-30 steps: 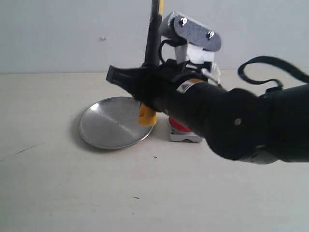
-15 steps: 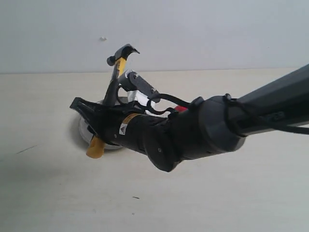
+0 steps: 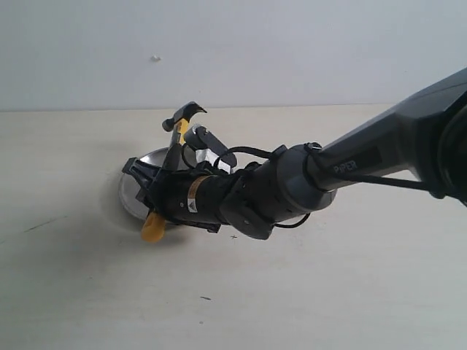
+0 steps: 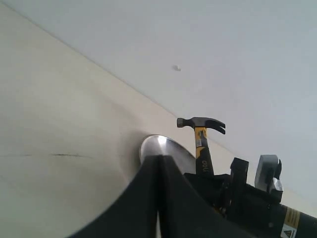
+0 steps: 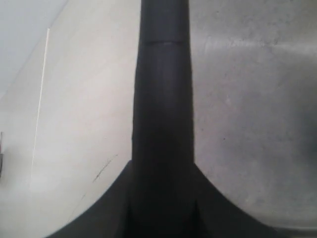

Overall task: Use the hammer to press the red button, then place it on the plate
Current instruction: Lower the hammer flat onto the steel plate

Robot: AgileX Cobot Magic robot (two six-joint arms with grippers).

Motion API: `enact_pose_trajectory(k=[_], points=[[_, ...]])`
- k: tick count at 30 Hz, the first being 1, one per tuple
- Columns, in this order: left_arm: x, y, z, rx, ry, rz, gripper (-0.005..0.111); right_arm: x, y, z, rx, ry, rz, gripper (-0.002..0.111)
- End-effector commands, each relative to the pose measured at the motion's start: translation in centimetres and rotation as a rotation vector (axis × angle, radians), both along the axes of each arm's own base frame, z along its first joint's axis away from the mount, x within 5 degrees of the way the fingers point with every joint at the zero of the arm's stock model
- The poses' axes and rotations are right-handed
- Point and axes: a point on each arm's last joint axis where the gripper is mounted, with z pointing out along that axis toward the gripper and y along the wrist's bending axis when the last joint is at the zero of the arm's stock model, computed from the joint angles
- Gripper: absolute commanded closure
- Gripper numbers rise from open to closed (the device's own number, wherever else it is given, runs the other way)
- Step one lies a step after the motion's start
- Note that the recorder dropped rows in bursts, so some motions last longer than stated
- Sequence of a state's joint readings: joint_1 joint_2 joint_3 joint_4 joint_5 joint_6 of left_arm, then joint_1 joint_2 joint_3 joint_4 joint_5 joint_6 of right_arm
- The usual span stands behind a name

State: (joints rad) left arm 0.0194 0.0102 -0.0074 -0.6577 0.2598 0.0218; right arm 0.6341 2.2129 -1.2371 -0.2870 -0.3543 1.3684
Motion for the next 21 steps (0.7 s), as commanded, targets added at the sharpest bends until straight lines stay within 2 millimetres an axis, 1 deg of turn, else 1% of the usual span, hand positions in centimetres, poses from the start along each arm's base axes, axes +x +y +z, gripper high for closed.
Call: enact_pose_trajectory(k=[1, 6, 13, 19, 21], points=[[0.0, 0.0, -0.1, 0.003, 0.003, 0.002, 0.107, 0.9, 0.7, 1.4, 0.056, -0.113, 0.051, 0.108], [0.0, 0.0, -0.1, 0.003, 0.003, 0.002, 0.107, 1.8, 1.7, 0.3, 0.08, -0.088, 0.055, 0.108], [0.0, 0.0, -0.1, 0.003, 0.003, 0.002, 0.107, 1.6, 1.6, -0.3, 0.055, -0.021, 0.059, 0.108], [0.0, 0.0, -0.1, 0.003, 0.003, 0.002, 0.107, 1.4, 1.4, -0.8, 0.017, 0.019, 0.059, 0.096], [0.0, 0.0, -0.1, 0.003, 0.003, 0.002, 0.107, 1.4, 1.4, -0.8, 0.019, 0.023, 0.06, 0.093]])
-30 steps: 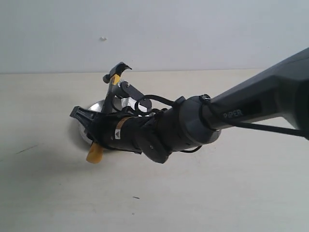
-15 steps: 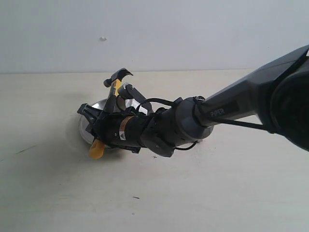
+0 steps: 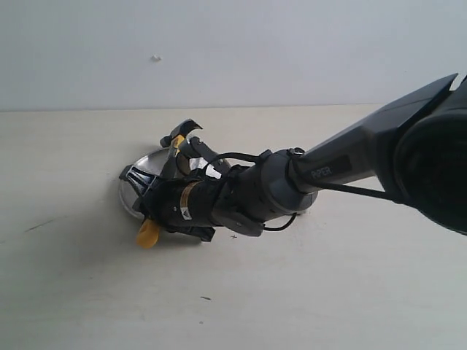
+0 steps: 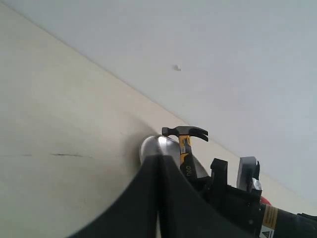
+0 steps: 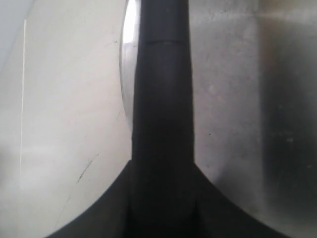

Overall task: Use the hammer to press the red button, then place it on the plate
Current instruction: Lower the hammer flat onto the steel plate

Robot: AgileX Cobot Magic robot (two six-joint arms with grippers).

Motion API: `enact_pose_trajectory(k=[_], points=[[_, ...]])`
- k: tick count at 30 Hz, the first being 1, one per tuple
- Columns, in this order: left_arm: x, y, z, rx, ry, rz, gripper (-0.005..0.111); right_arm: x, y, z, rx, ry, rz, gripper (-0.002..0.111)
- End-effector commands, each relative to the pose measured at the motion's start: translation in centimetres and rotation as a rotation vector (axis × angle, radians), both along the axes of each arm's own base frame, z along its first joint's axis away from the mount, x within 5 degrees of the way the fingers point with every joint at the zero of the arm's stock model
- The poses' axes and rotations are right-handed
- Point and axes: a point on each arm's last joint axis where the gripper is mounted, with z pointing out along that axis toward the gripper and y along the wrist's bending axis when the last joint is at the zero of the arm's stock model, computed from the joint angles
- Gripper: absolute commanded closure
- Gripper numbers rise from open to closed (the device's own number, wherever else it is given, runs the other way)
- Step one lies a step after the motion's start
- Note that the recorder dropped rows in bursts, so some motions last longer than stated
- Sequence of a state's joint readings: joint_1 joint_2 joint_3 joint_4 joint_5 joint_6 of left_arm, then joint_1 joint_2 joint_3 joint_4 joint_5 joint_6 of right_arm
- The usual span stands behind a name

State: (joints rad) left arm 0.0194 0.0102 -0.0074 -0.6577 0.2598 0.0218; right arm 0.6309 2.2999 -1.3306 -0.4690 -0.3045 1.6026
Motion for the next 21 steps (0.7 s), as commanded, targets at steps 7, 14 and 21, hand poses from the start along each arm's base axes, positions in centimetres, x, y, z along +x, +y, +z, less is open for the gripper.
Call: enact_pose_trajectory(k=[7, 14, 21], points=[[0.04, 0.02, -0.11, 0.003, 0.003, 0.002, 0.107, 0.27, 0.4, 1.35, 0.008, -0.071, 0.062, 0.08], [0.04, 0.02, -0.11, 0.003, 0.003, 0.002, 0.107, 0.22, 0.43, 1.33, -0.002, -0.078, 0.078, 0.064], [0.04, 0.02, -0.11, 0.003, 0.003, 0.002, 0.107, 0.12, -0.17, 1.3, -0.087, -0.036, 0.045, 0.059]])
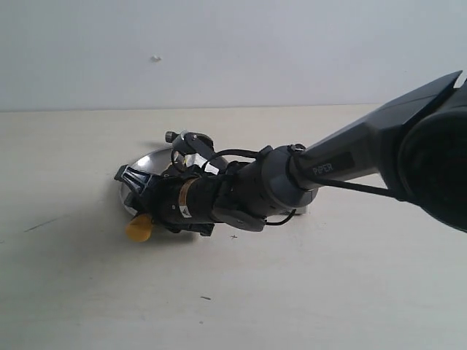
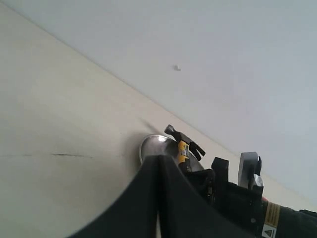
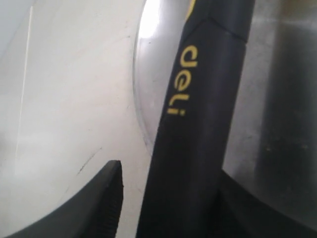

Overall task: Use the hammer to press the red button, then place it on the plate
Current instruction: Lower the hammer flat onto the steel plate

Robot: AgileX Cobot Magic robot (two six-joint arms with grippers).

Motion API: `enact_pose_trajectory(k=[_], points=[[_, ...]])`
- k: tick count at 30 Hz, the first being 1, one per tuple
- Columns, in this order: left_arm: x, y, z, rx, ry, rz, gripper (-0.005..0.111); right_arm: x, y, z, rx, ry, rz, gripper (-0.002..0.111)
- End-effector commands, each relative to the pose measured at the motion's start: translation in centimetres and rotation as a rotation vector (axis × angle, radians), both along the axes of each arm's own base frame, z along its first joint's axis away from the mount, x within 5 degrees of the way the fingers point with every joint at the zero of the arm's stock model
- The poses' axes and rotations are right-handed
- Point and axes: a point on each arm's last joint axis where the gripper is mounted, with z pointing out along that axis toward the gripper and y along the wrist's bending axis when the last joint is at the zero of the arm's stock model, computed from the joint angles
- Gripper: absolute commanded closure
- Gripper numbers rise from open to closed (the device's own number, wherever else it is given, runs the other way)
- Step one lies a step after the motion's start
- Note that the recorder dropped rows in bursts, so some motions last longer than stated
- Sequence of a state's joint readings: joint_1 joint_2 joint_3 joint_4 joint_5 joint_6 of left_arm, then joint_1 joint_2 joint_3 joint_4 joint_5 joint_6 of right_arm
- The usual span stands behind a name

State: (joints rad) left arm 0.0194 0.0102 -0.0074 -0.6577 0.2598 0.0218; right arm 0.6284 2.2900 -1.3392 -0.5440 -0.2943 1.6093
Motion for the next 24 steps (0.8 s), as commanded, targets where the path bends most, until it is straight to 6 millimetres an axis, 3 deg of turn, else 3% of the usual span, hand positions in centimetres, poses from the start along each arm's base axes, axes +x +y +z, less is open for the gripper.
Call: enact_pose_trajectory(k=[1, 11, 19, 24], points=[[0.0, 0.0, -0.1, 0.003, 0.003, 0.002, 0.107, 0.0, -0.4, 0.9, -0.082, 0.005, -0.012, 0.058], [0.0, 0.0, -0.1, 0.003, 0.003, 0.002, 0.107, -0.5, -0.7, 2.6, -0.184, 0.001, -0.02, 0.055], [0.0, 0.0, -0.1, 0.003, 0.003, 0.002, 0.107, -1.1, -1.2, 2.7, -0.326, 0.027, -0.027, 0.043], [0.0, 0.0, -0.1, 0.003, 0.003, 0.002, 0.107, -2.0, -1.3, 4.8, -0.442, 0.004, -0.004, 0.043]])
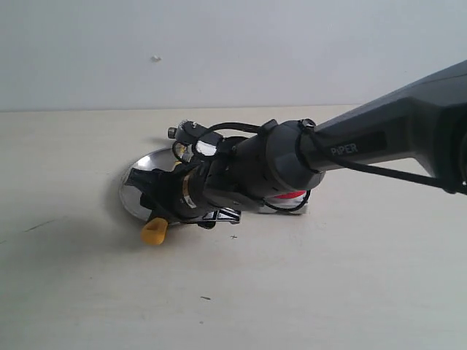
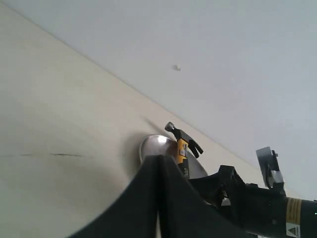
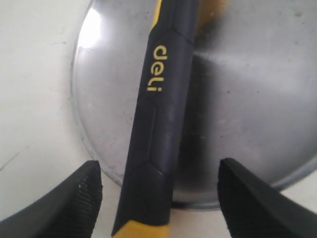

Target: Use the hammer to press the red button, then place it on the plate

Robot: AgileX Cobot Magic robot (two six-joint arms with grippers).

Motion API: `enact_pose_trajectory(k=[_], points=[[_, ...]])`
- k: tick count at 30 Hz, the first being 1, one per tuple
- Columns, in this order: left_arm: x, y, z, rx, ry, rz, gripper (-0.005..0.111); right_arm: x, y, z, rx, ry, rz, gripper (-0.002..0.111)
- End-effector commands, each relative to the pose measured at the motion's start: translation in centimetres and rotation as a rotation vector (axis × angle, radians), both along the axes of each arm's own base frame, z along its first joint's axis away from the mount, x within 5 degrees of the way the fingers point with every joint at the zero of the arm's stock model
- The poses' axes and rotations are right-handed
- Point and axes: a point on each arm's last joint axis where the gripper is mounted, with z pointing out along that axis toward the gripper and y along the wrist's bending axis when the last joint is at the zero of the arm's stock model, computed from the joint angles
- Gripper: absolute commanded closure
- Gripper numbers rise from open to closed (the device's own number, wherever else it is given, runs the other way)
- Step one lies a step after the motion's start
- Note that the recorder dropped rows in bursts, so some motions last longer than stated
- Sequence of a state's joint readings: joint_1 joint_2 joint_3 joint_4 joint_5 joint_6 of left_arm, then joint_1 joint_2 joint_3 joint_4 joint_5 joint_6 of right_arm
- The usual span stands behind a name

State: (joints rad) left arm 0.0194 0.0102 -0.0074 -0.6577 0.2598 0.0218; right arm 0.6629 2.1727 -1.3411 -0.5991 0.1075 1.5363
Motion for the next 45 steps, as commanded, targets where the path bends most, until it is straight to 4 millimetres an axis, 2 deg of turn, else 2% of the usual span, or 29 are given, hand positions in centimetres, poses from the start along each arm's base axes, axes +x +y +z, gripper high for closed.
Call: enact_pose_trajectory(k=[1, 4, 11, 15, 19, 24, 29, 32, 36, 45], points=[[0.0, 0.0, -0.1, 0.003, 0.003, 0.002, 0.107, -1.3, 0.0, 2.3, -0.155, -0.014, 0.038, 0.043], [0.0, 0.0, -0.1, 0.003, 0.003, 0.002, 0.107, -2.6, 0.0, 3.8, -0.287, -0.02, 0.078, 0.051], [0.0, 0.0, -0.1, 0.003, 0.003, 0.002, 0.107, -7.3, 1.2, 8.7, -0.597, -0.12, 0.153, 0.108], [0.0, 0.0, -0.1, 0.003, 0.003, 0.002, 0.107, -10.6, 1.5, 11.2, -0.738, -0.246, 0.218, 0.108], [0.0, 0.0, -0.1, 0.003, 0.003, 0.002, 0.107, -15.0, 0.6, 12.5, -0.795, -0.359, 0.283, 0.108], [0.0, 0.0, -0.1, 0.003, 0.003, 0.002, 0.107, -21.1, -2.2, 13.6, -0.696, -0.495, 0.36, 0.108], [0.0, 0.0, -0.1, 0.003, 0.003, 0.002, 0.107, -25.6, -6.0, 14.6, -0.483, -0.569, 0.457, 0.108], [0.0, 0.0, -0.1, 0.003, 0.003, 0.002, 0.107, -27.0, -7.9, 15.4, -0.399, -0.587, 0.492, 0.108], [0.0, 0.0, -0.1, 0.003, 0.003, 0.002, 0.107, -27.6, -9.9, 16.6, -0.287, -0.533, 0.444, 0.108], [0.0, 0.0, -0.1, 0.003, 0.003, 0.002, 0.107, -27.8, -11.2, 17.9, -0.209, -0.541, 0.417, 0.108]])
